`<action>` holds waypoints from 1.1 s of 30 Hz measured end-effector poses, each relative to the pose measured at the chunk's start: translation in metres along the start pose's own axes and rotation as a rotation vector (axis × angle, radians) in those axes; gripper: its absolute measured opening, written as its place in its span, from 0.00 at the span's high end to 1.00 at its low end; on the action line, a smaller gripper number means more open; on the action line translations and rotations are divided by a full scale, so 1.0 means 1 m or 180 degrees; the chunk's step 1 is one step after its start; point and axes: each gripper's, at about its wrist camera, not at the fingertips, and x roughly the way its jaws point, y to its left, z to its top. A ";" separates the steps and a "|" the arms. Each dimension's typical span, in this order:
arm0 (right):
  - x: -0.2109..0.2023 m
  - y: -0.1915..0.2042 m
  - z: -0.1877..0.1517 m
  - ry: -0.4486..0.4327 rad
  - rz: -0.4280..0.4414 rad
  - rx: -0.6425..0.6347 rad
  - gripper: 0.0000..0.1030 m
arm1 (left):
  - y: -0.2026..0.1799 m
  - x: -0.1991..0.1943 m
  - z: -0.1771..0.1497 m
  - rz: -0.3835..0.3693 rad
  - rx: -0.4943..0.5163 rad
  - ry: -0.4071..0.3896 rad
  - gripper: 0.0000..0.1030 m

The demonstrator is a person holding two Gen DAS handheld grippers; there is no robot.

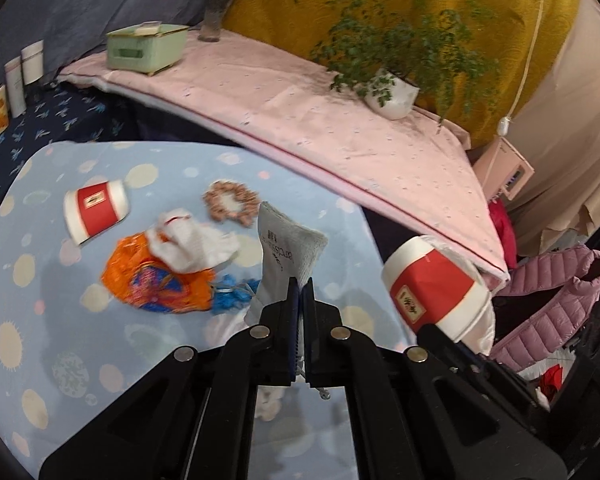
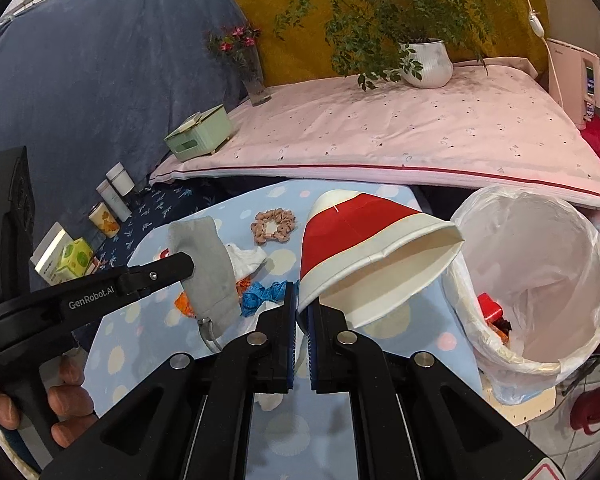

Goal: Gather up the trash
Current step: 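Carry the grey sock with the left gripper while the right gripper carries the cup, both opening over the bin, then move both open grippers back over the table trash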

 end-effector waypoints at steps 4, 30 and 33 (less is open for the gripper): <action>-0.012 -0.022 0.006 -0.0090 -0.0077 0.0098 0.95 | -0.033 0.006 0.006 -0.0131 0.0154 -0.0002 0.99; -0.044 -0.167 0.013 -0.0258 -0.0712 0.0837 0.82 | -0.191 0.081 0.004 -0.0602 0.0703 0.0255 0.53; -0.049 -0.173 0.013 -0.0305 -0.0742 0.0869 0.76 | -0.187 0.079 0.006 -0.0553 0.0637 0.0181 0.50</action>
